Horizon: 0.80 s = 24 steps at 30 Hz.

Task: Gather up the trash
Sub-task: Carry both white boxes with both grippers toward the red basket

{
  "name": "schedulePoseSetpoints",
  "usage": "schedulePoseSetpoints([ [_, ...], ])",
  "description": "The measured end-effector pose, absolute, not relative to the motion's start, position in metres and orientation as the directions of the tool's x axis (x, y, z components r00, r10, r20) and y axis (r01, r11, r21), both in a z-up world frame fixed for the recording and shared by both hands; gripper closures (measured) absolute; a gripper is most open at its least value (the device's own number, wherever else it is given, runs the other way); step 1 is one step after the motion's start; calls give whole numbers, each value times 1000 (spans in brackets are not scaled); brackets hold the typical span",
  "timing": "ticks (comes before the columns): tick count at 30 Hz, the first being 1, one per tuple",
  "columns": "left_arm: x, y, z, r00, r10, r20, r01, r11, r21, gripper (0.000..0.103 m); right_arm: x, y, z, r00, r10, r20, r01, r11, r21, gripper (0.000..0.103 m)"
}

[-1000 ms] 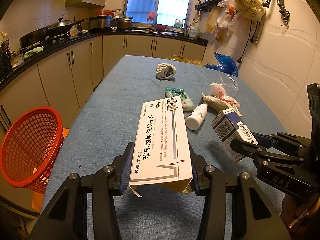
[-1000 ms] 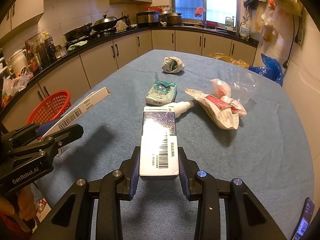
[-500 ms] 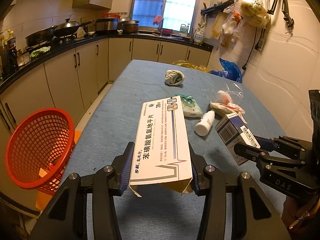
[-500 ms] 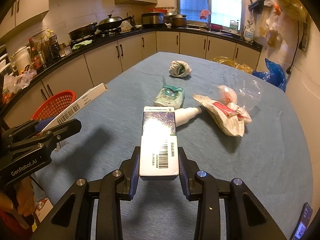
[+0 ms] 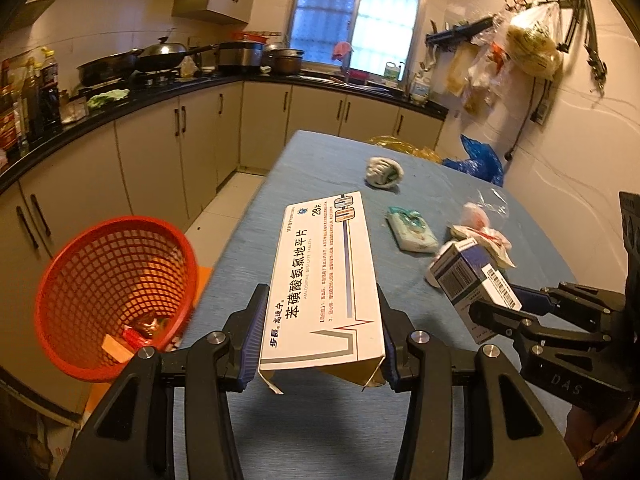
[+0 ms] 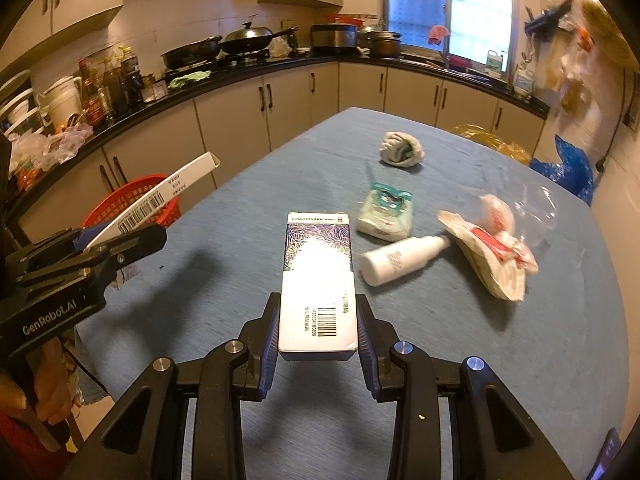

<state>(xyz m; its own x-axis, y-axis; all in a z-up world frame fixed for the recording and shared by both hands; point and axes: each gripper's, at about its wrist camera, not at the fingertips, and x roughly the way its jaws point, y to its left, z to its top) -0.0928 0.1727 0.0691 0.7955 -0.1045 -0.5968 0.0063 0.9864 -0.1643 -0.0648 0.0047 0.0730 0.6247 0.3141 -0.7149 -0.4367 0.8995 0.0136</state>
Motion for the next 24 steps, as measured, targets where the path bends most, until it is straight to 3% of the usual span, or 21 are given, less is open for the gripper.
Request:
schedulePoseSetpoints([
  [14, -107, 260, 74, 813, 47, -580, -177, 970, -168, 57, -53, 76, 84, 558, 412, -721, -558, 829, 42, 66],
  [24, -102, 328, 54, 765, 141, -629, -317, 932, -177, 57, -33, 148, 86, 453, 498, -740, -639, 760, 120, 66],
])
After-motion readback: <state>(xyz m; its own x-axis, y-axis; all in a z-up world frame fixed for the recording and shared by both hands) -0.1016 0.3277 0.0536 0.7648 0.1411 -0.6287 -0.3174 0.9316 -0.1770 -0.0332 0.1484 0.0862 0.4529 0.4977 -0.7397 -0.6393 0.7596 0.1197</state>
